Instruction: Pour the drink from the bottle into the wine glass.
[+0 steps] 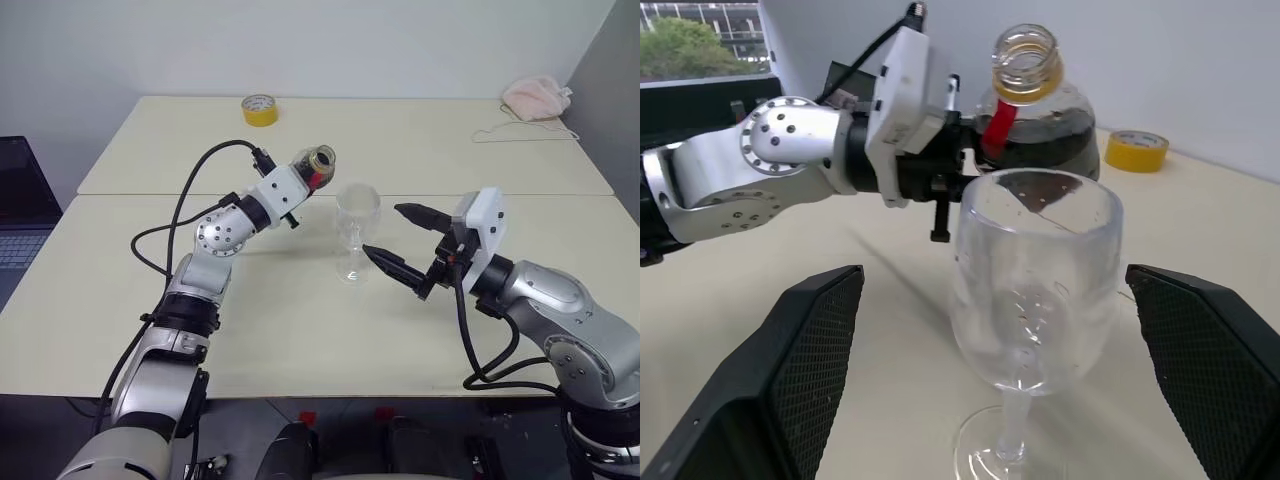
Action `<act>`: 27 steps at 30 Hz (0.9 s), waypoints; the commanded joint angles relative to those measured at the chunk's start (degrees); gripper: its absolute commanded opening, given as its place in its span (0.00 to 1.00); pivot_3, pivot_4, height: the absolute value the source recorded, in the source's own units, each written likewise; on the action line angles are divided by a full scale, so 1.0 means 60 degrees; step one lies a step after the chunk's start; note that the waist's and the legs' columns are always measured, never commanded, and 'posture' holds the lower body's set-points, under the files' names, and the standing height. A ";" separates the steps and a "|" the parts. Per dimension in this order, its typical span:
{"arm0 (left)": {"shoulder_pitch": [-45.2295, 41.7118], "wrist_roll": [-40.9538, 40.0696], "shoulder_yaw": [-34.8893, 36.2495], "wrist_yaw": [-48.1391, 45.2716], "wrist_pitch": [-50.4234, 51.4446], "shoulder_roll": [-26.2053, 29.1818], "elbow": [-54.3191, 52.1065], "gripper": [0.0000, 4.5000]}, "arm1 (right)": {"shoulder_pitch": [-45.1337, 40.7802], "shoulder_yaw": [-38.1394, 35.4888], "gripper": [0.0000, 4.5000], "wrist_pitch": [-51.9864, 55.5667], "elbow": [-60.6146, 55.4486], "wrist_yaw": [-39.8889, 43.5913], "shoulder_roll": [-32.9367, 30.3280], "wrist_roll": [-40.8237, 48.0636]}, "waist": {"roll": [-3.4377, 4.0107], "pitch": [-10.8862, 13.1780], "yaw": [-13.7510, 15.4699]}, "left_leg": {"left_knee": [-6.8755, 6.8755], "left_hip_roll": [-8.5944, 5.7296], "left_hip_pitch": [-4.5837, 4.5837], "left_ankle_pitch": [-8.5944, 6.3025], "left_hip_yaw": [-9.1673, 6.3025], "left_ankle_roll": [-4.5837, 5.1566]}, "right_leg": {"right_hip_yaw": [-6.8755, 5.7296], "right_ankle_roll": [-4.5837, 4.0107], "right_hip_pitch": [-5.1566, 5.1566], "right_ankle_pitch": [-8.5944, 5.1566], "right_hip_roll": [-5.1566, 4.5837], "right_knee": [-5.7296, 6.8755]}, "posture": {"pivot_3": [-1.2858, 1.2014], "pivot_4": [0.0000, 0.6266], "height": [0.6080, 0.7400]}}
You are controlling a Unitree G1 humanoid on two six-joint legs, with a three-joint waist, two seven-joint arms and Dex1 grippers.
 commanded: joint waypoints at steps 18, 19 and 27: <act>-0.1694 0.1946 -0.0549 0.1135 -0.2764 0.0757 0.1372 0.22 | -0.0517 -0.0171 1.00 0.0230 -0.0377 0.0121 0.0093 0.0263 | 0.0000 0.0000 -0.0010 | 0.0002 -0.0004 -0.0009 0.0000 -0.0002 0.0001 | -0.0003 0.0000 -0.0007 0.0000 0.0000 0.0006 | 0.52 0.24 1.00; -0.1768 0.2041 -0.0596 0.1194 -0.2872 0.0794 0.1447 0.22 | -0.0523 -0.0175 1.00 0.0251 -0.0385 0.0105 0.0080 0.0281 | 0.0000 0.0000 -0.0011 | 0.0002 -0.0005 -0.0009 0.0000 -0.0003 0.0001 | -0.0005 0.0000 -0.0007 0.0000 0.0000 0.0006 | 0.52 0.24 1.00; -0.2416 0.2819 -0.0893 0.1897 -0.3504 0.1074 0.2198 0.22 | -0.0543 -0.0177 1.00 0.0369 -0.0477 0.0029 0.0070 0.0304 | 0.0000 0.0000 -0.0027 | 0.0000 -0.0014 -0.0010 0.0000 -0.0001 0.0001 | -0.0005 0.0001 -0.0010 0.0000 0.0001 0.0009 | 0.52 0.24 1.00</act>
